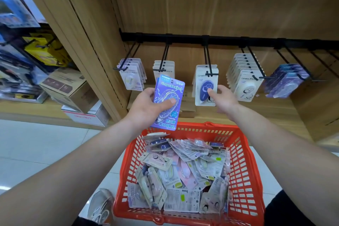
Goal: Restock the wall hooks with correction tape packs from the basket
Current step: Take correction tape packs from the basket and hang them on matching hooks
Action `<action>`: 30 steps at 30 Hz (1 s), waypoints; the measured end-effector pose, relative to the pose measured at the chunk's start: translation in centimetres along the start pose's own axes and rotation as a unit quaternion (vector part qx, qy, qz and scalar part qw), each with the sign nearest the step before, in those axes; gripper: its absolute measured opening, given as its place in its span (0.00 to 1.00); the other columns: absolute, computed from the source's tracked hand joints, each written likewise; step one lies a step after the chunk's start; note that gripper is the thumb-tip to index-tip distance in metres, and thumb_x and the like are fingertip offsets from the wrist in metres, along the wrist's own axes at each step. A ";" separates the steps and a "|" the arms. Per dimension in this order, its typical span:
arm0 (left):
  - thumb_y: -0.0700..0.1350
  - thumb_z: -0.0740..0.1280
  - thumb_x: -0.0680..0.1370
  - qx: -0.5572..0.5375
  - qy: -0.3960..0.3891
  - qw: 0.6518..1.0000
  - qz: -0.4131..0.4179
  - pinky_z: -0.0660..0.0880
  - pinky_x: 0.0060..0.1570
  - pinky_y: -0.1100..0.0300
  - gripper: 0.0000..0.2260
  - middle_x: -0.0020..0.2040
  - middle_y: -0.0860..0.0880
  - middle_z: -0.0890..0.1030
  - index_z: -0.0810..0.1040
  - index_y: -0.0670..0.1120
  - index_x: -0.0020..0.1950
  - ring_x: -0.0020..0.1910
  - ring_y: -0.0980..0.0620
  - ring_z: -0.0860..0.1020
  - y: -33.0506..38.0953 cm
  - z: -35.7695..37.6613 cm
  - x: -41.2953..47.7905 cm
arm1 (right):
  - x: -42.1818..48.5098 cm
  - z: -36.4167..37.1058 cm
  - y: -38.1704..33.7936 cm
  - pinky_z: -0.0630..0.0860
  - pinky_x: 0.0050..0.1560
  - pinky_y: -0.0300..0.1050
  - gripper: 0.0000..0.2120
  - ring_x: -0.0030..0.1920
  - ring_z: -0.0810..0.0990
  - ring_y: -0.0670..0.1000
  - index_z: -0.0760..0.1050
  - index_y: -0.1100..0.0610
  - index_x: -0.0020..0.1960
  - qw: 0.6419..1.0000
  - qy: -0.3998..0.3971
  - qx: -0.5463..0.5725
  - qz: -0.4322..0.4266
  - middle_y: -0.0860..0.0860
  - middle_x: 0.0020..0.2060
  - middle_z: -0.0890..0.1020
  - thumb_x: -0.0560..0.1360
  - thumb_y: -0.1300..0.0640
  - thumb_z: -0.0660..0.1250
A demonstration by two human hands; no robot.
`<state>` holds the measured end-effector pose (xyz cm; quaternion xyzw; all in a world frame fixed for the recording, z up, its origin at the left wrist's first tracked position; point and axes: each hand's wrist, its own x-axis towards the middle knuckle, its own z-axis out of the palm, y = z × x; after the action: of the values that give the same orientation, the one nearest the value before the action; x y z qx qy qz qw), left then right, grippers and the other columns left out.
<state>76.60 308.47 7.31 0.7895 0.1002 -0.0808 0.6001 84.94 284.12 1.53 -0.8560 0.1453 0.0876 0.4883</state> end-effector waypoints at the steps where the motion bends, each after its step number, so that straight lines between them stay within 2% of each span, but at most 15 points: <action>1: 0.53 0.77 0.74 -0.003 0.001 1.000 0.000 0.80 0.37 0.65 0.22 0.53 0.52 0.85 0.74 0.49 0.62 0.46 0.55 0.86 0.0 0.1 0.0 | 0.0 0.0 0.1 0.74 0.68 0.58 0.24 0.69 0.75 0.58 0.68 0.54 0.76 0.997 0.012 -0.071 -0.008 0.54 0.72 0.75 0.83 0.45 0.63; 3: 0.52 0.78 0.73 -0.012 0.000 1.000 -0.003 0.79 0.35 0.66 0.20 0.53 0.51 0.85 0.75 0.49 0.59 0.45 0.56 0.86 -0.1 0.2 0.2 | -1.1 0.1 -0.2 0.71 0.69 0.54 0.24 0.70 0.74 0.57 0.70 0.57 0.74 0.990 0.022 -0.136 -0.035 0.56 0.72 0.75 0.83 0.46 0.64; 5: 0.50 0.78 0.73 -0.023 -0.001 1.000 -0.005 0.78 0.33 0.68 0.19 0.53 0.51 0.85 0.74 0.49 0.58 0.43 0.57 0.86 -0.1 0.4 0.2 | -3.0 0.3 -0.9 0.74 0.63 0.51 0.13 0.63 0.80 0.54 0.79 0.55 0.62 0.996 -0.042 -0.053 -0.055 0.53 0.65 0.81 0.84 0.48 0.62; 7: 0.49 0.79 0.72 -0.029 -0.003 1.000 -0.005 0.78 0.33 0.68 0.21 0.52 0.50 0.85 0.75 0.47 0.59 0.42 0.57 0.86 -0.2 0.7 0.3 | -5.3 0.7 -1.9 0.80 0.53 0.50 0.12 0.51 0.85 0.53 0.80 0.54 0.55 0.984 -0.160 0.072 -0.041 0.54 0.55 0.86 0.85 0.48 0.61; 9: 0.50 0.80 0.72 -0.022 -0.007 1.000 -0.001 0.78 0.33 0.68 0.23 0.52 0.51 0.85 0.74 0.46 0.61 0.43 0.57 0.85 -0.2 1.2 0.3 | -7.3 0.8 -2.5 0.82 0.46 0.48 0.15 0.46 0.87 0.53 0.79 0.57 0.57 0.959 -0.239 0.149 -0.030 0.54 0.47 0.87 0.84 0.47 0.62; 11: 0.49 0.79 0.72 -0.026 -0.019 0.999 0.001 0.77 0.33 0.68 0.22 0.51 0.51 0.85 0.74 0.47 0.60 0.41 0.59 0.85 -0.2 1.9 0.2 | -8.5 0.9 -2.5 0.82 0.44 0.47 0.15 0.45 0.87 0.54 0.78 0.59 0.60 0.949 -0.257 0.180 -0.027 0.54 0.48 0.87 0.83 0.48 0.65; 14: 0.46 0.79 0.72 -0.051 -0.046 0.998 0.006 0.79 0.34 0.66 0.19 0.49 0.51 0.86 0.75 0.46 0.58 0.39 0.60 0.85 -0.1 3.5 -0.1 | -9.3 0.2 -1.9 0.82 0.43 0.46 0.08 0.43 0.87 0.51 0.76 0.56 0.57 0.950 -0.247 0.188 -0.036 0.53 0.48 0.87 0.81 0.53 0.68; 16: 0.49 0.78 0.72 -0.060 -0.061 0.996 0.010 0.82 0.42 0.60 0.22 0.52 0.48 0.87 0.76 0.44 0.61 0.45 0.55 0.86 0.1 4.6 -0.3 | -9.4 -0.9 -1.4 0.82 0.42 0.45 0.04 0.41 0.87 0.49 0.76 0.55 0.53 0.951 -0.235 0.197 -0.035 0.51 0.45 0.87 0.82 0.55 0.68; 17: 0.51 0.77 0.74 -0.063 -0.064 0.996 0.010 0.82 0.45 0.57 0.23 0.54 0.47 0.87 0.76 0.43 0.63 0.48 0.52 0.87 0.1 5.1 -0.2 | -9.4 -1.6 -1.1 0.82 0.41 0.45 0.03 0.40 0.86 0.49 0.76 0.55 0.51 0.951 -0.225 0.209 -0.030 0.50 0.43 0.87 0.82 0.55 0.68; 19: 0.49 0.73 0.79 -0.067 -0.060 0.996 0.007 0.83 0.46 0.53 0.17 0.55 0.46 0.86 0.75 0.44 0.65 0.48 0.49 0.87 0.3 6.0 -0.1 | -9.2 -3.2 -0.3 0.82 0.41 0.45 0.04 0.40 0.86 0.49 0.76 0.55 0.48 0.953 -0.197 0.229 -0.017 0.51 0.43 0.87 0.82 0.57 0.67; 22: 0.48 0.69 0.82 -0.060 -0.051 0.997 -0.008 0.84 0.50 0.46 0.13 0.54 0.47 0.87 0.74 0.47 0.65 0.48 0.47 0.87 0.5 7.3 0.1 | -8.5 -6.2 1.6 0.82 0.40 0.44 0.03 0.41 0.86 0.49 0.75 0.56 0.51 0.963 -0.143 0.229 -0.001 0.53 0.46 0.86 0.83 0.58 0.66; 24: 0.47 0.69 0.82 -0.049 -0.047 0.998 0.003 0.83 0.49 0.48 0.09 0.53 0.47 0.86 0.75 0.49 0.61 0.48 0.47 0.87 0.9 8.3 0.1 | -8.0 -8.6 3.3 0.81 0.40 0.44 0.03 0.43 0.86 0.50 0.75 0.56 0.51 0.972 -0.101 0.211 0.007 0.53 0.47 0.86 0.83 0.58 0.65; 26: 0.44 0.70 0.82 -0.040 -0.048 0.998 0.014 0.83 0.43 0.54 0.04 0.51 0.47 0.86 0.77 0.50 0.55 0.48 0.48 0.86 1.2 9.5 -0.2 | -7.3 -11.3 5.3 0.80 0.42 0.45 0.06 0.46 0.85 0.52 0.74 0.55 0.48 0.981 -0.055 0.187 0.021 0.54 0.48 0.86 0.84 0.59 0.65; 30: 0.40 0.72 0.79 -0.023 -0.085 0.996 0.028 0.81 0.36 0.61 0.08 0.49 0.47 0.87 0.78 0.45 0.57 0.44 0.51 0.87 1.8 12.3 -0.8 | -6.0 -17.0 9.1 0.79 0.43 0.46 0.06 0.44 0.84 0.51 0.72 0.55 0.48 0.987 0.027 0.151 0.044 0.53 0.48 0.84 0.84 0.59 0.64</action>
<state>76.18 296.13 5.95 0.7685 0.0282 -0.1284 0.6262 76.42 266.09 4.50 -0.7673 0.2076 0.0628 0.6035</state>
